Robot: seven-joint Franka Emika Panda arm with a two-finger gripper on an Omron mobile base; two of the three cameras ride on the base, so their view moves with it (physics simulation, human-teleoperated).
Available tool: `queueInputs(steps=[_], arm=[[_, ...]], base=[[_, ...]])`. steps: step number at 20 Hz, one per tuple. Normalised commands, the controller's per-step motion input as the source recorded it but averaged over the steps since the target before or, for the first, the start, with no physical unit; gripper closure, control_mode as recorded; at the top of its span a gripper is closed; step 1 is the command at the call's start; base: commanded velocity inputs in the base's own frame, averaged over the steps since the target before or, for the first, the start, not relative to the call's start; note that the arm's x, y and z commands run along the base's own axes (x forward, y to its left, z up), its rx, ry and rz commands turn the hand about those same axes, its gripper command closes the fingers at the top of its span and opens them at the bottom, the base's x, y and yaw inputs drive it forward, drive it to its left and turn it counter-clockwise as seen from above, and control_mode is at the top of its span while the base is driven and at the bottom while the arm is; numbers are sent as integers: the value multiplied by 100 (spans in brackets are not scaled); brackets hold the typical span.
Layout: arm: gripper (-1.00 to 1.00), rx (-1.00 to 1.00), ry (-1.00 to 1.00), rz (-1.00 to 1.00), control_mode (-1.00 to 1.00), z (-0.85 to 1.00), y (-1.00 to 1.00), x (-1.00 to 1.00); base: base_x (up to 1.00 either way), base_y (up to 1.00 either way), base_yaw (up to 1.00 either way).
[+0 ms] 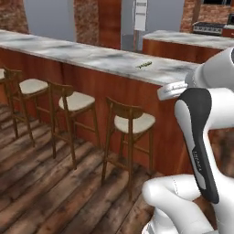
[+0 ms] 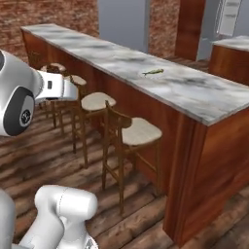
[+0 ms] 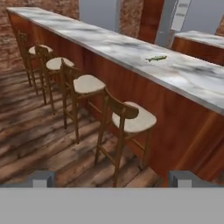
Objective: Transport the fish and lime to the fridge. Place the fish on the rack containing meat and place the lime on the rack containing the vegetable, ensuring meats and vegetables are on different racks.
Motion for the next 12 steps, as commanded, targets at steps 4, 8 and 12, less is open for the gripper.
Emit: queueInputs(steps=[4, 8, 12], arm=[[-100, 0, 0, 0, 100, 0, 0, 0], [-100, 0, 0, 0, 100, 0, 0, 0], [-100, 0, 0, 0, 100, 0, 0, 0]], base=[[23, 99, -64], [16, 100, -60], [2, 100, -51]])
